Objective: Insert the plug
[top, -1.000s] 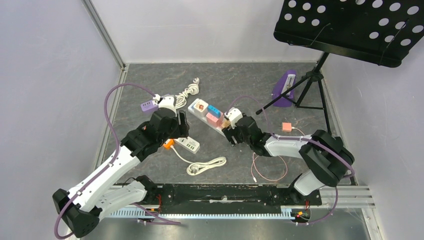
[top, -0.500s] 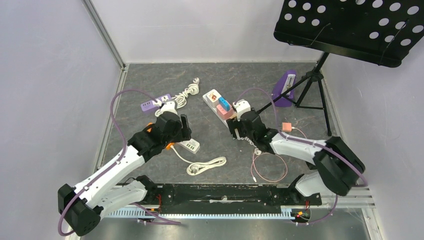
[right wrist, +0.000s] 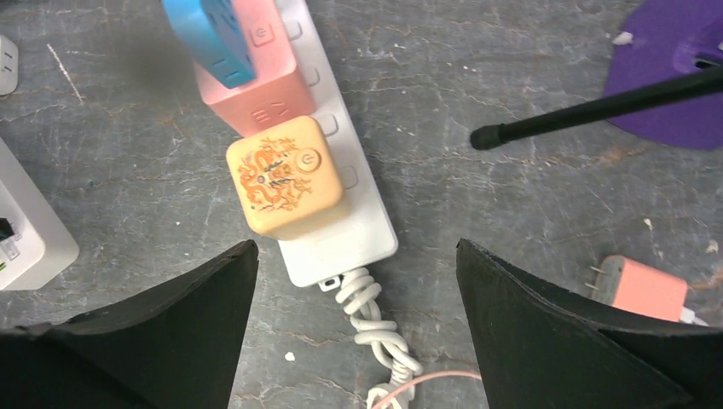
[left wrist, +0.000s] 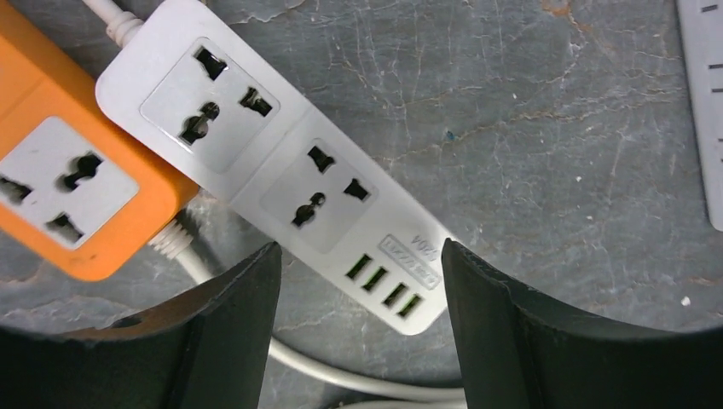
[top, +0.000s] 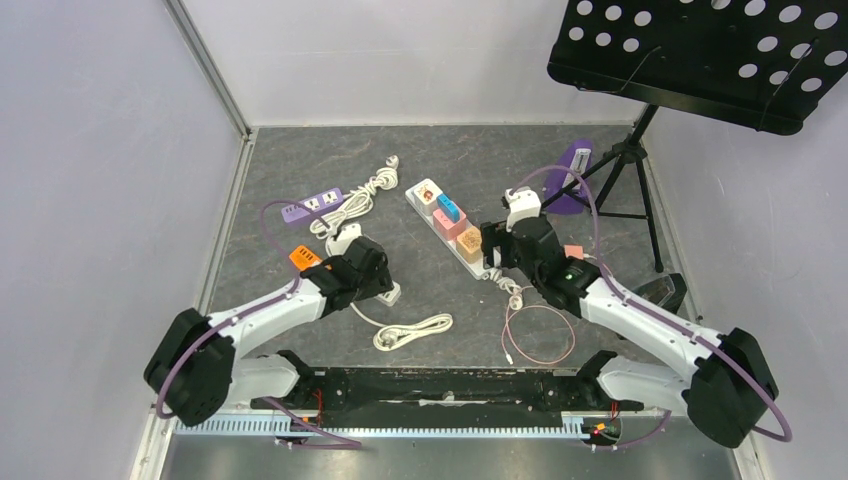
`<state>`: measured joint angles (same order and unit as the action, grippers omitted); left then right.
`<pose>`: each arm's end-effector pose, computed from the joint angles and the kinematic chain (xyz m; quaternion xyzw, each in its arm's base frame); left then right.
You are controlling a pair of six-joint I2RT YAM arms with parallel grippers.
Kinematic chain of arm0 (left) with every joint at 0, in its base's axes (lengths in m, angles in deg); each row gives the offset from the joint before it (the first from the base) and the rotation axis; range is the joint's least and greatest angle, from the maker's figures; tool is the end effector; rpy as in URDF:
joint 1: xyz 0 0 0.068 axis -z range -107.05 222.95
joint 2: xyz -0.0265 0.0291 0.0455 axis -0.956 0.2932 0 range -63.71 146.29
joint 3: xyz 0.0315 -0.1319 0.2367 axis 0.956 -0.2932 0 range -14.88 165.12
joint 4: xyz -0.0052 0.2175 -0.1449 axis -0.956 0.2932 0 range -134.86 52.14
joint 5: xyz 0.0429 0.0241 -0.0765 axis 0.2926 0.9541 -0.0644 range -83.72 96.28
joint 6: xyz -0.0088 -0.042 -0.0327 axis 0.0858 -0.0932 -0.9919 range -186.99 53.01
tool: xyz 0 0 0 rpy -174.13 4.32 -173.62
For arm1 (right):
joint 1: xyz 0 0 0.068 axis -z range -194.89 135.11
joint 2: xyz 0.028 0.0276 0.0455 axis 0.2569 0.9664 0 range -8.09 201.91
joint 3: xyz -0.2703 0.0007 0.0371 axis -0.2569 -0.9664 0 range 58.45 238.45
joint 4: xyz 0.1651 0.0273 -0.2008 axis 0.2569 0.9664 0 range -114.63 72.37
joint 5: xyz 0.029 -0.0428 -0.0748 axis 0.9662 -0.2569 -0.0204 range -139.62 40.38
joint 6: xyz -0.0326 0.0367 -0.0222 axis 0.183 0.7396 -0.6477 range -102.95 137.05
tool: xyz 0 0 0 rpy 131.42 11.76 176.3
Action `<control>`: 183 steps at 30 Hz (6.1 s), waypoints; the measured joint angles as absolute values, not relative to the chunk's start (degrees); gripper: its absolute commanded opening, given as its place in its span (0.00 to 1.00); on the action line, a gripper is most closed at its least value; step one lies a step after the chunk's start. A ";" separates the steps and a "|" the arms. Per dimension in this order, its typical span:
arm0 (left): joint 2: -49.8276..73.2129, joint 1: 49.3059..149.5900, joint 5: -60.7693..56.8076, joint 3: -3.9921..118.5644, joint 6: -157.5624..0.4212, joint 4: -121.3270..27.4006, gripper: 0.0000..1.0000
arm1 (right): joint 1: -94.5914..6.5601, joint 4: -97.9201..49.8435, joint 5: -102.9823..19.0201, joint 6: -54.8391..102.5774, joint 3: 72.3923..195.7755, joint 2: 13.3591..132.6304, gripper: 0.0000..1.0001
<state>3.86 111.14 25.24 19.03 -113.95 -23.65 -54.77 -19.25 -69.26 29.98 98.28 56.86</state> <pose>0.1788 -0.1261 0.1836 -0.1214 0.9338 -0.0858 0.3255 0.1980 0.1499 0.2485 -0.1171 0.8517 0.0849 0.5038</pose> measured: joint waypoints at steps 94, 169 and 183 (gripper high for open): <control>4.53 126.73 4.91 22.70 -112.62 -54.75 0.71 | -49.83 -9.76 -57.17 85.67 86.74 38.57 0.13; -8.21 115.17 -31.35 28.67 -111.11 -59.97 0.02 | -53.19 -49.69 -20.50 61.24 89.19 34.61 0.57; -10.46 114.92 -28.50 29.52 -110.39 -58.90 0.63 | -53.24 -53.30 -18.36 63.56 89.26 37.67 0.00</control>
